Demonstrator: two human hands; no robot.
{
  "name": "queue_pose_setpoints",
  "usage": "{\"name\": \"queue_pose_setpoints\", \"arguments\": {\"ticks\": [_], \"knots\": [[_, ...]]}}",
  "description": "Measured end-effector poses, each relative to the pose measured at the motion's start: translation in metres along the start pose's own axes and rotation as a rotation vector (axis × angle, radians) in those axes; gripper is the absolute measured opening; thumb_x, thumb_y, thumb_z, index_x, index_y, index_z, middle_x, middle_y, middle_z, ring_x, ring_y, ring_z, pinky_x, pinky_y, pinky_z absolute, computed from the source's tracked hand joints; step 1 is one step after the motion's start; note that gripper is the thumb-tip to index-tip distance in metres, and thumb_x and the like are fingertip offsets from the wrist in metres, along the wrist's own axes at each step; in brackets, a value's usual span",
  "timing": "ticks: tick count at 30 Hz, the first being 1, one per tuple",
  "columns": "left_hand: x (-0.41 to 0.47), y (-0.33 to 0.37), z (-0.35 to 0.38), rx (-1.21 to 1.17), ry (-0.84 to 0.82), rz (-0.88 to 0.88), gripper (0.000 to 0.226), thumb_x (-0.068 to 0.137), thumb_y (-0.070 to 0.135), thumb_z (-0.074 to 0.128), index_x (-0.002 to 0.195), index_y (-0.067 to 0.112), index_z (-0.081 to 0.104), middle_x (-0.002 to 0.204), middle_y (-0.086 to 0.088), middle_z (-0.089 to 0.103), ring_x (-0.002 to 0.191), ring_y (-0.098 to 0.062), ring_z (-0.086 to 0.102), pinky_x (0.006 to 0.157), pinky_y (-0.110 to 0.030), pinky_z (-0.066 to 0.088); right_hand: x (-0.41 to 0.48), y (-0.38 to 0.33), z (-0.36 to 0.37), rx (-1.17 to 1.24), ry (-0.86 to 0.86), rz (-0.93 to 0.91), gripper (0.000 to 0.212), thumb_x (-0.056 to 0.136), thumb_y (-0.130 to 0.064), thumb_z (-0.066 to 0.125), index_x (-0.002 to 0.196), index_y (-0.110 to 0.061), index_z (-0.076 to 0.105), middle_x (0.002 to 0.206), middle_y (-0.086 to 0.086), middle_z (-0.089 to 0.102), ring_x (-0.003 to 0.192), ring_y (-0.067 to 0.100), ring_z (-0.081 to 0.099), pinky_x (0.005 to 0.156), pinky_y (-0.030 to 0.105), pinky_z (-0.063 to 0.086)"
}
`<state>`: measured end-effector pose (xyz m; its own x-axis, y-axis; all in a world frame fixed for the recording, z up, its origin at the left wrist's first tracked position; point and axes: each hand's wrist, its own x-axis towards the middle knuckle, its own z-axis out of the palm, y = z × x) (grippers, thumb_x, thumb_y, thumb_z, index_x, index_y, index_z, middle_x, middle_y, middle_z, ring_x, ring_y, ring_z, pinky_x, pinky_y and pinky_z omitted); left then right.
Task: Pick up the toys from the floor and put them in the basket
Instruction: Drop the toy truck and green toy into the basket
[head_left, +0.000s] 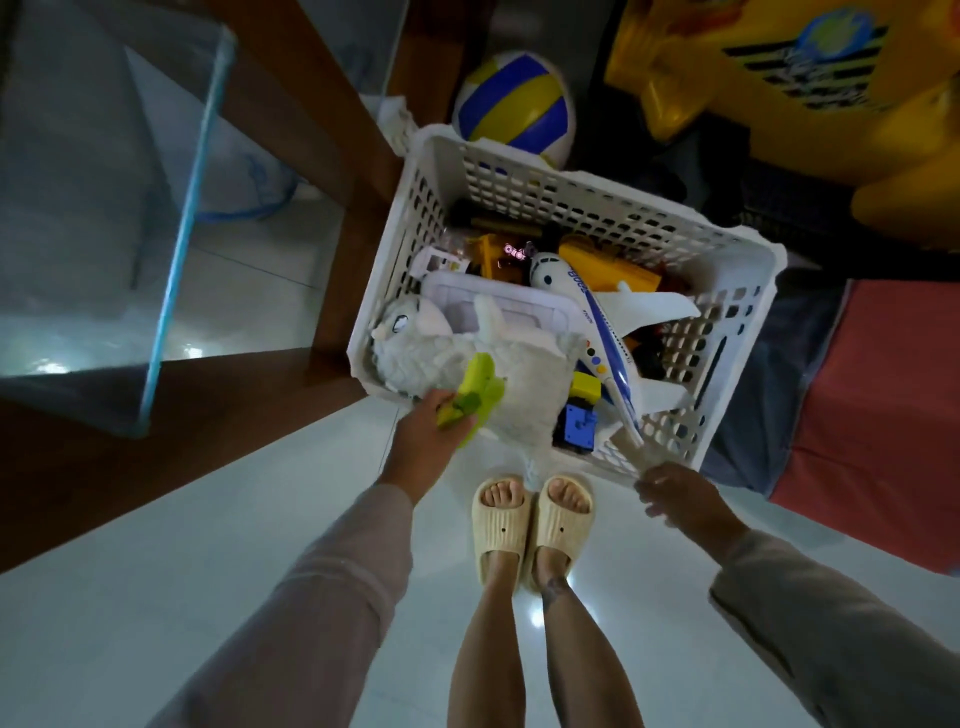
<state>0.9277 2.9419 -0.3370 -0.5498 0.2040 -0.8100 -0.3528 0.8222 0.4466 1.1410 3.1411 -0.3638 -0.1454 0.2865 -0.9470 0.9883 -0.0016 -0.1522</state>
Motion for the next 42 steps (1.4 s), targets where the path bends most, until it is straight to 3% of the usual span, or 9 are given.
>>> {"name": "queue_pose_setpoints", "arguments": {"ticks": [2,5,10,17,21,27,31,36,42], "knots": [[0.022,0.017,-0.006,0.091,0.014,0.128,0.022,0.083,0.018,0.064,0.103,0.013,0.059,0.085,0.000,0.062,0.087,-0.022,0.059,0.062,-0.015,0.041,-0.007,0.020,-0.006,-0.004,-0.011,0.031,0.019,0.090,-0.022,0.059,0.102,-0.007,0.061,0.100,0.019,0.069,0.083,0.027,0.065,0.074,0.030,0.047],[0.054,0.042,-0.013,0.410,0.027,0.286,0.038,0.082,0.020,0.065,0.117,0.011,0.056,0.109,-0.013,0.067,0.104,-0.031,0.061,0.081,-0.030,0.048,-0.016,0.043,-0.003,0.029,-0.032,0.095,0.013,0.088,-0.021,0.059,0.097,-0.011,0.062,0.094,0.014,0.069,0.081,0.025,0.067,0.073,0.030,0.048],[0.068,0.053,-0.005,0.813,-0.252,0.478,0.037,0.081,0.024,0.065,0.118,0.023,0.061,0.121,-0.007,0.065,0.116,-0.030,0.056,0.099,-0.041,0.042,-0.028,0.065,0.024,0.001,-0.108,0.182,0.014,0.086,-0.019,0.058,0.096,-0.010,0.062,0.086,0.008,0.067,0.072,0.019,0.063,0.071,0.027,0.046],[0.065,0.033,0.011,1.156,-0.168,0.519,0.058,0.083,0.025,0.054,0.139,0.019,0.040,0.155,-0.003,0.023,0.142,-0.030,0.023,0.114,-0.058,0.020,-0.031,0.027,0.052,0.010,-0.143,0.065,0.008,0.085,-0.021,0.057,0.089,-0.015,0.060,0.081,0.003,0.065,0.070,0.014,0.062,0.078,0.028,0.050],[0.063,0.035,0.013,1.235,-0.137,0.608,0.066,0.075,0.013,0.059,0.137,0.016,0.036,0.142,-0.008,0.036,0.133,-0.032,0.035,0.108,-0.064,0.026,-0.027,0.001,0.050,0.076,-0.144,-0.002,0.006,0.084,-0.021,0.058,0.078,-0.021,0.058,0.078,0.005,0.067,0.073,0.016,0.064,0.085,0.035,0.052],[0.083,0.049,0.007,1.020,0.045,0.617,0.045,0.081,0.009,0.054,0.126,0.010,0.045,0.123,-0.013,0.057,0.117,-0.032,0.050,0.104,-0.046,0.037,-0.017,-0.003,0.036,0.092,-0.139,-0.012,0.010,0.087,-0.020,0.055,0.077,-0.018,0.058,0.078,0.004,0.067,0.074,0.015,0.063,0.086,0.035,0.051],[0.115,0.070,0.003,0.949,0.146,0.529,0.051,0.082,0.007,0.057,0.132,0.015,0.048,0.139,-0.010,0.045,0.131,-0.032,0.038,0.110,-0.049,0.033,-0.006,0.013,0.030,0.083,-0.125,0.016,0.008,0.088,-0.019,0.056,0.082,-0.017,0.060,0.075,0.000,0.066,0.070,0.011,0.063,0.085,0.033,0.051],[0.147,0.075,0.024,1.117,0.217,0.349,0.044,0.088,0.006,0.049,0.131,0.013,0.049,0.141,-0.014,0.042,0.130,-0.039,0.039,0.097,-0.053,0.042,0.012,0.037,0.035,0.039,-0.072,0.050,0.010,0.085,-0.018,0.058,0.086,-0.010,0.065,0.082,0.005,0.069,0.073,0.019,0.067,0.084,0.033,0.051],[0.161,0.047,0.036,1.127,-0.017,0.264,0.049,0.096,0.015,0.030,0.145,0.009,0.031,0.155,-0.013,0.026,0.138,-0.036,0.033,0.111,-0.048,0.030,0.025,0.053,0.038,0.040,-0.076,0.093,0.009,0.085,-0.019,0.059,0.088,-0.012,0.064,0.082,0.006,0.069,0.070,0.018,0.065,0.071,0.028,0.046]]}}
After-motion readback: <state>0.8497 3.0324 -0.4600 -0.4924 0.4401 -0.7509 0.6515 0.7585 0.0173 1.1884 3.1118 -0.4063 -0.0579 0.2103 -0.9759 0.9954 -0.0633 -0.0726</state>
